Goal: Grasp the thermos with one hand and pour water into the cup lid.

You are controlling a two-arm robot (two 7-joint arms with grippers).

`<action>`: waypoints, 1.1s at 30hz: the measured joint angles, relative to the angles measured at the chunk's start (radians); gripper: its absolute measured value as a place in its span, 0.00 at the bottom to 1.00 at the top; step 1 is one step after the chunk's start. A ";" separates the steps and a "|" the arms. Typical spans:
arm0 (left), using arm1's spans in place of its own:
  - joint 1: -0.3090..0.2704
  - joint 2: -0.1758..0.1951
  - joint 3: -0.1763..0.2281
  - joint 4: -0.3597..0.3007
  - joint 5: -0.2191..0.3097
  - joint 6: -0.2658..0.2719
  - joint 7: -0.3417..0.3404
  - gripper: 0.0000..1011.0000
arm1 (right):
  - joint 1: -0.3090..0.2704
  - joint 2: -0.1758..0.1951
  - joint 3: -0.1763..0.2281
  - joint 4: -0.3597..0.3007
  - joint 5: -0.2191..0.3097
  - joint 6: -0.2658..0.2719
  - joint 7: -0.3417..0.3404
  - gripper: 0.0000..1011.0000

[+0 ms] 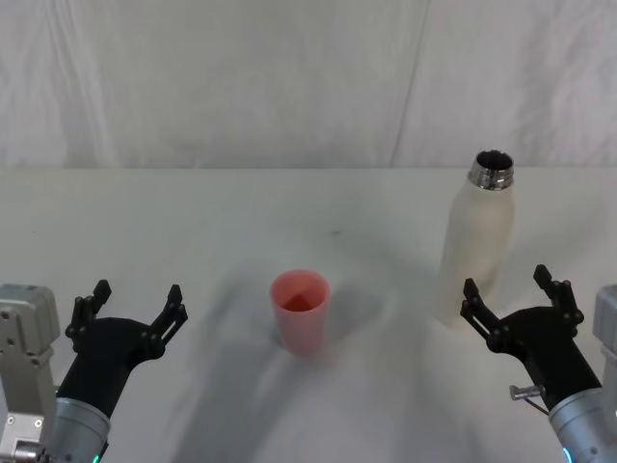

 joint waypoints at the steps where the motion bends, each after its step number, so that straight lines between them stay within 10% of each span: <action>1: 0.000 0.000 0.000 0.000 0.000 0.000 0.000 0.99 | 0.002 -0.003 0.001 0.004 0.001 -0.003 0.002 0.99; 33: 0.000 0.000 0.000 0.000 0.000 0.000 0.000 0.99 | 0.116 -0.063 0.034 0.193 0.016 -0.100 0.091 0.99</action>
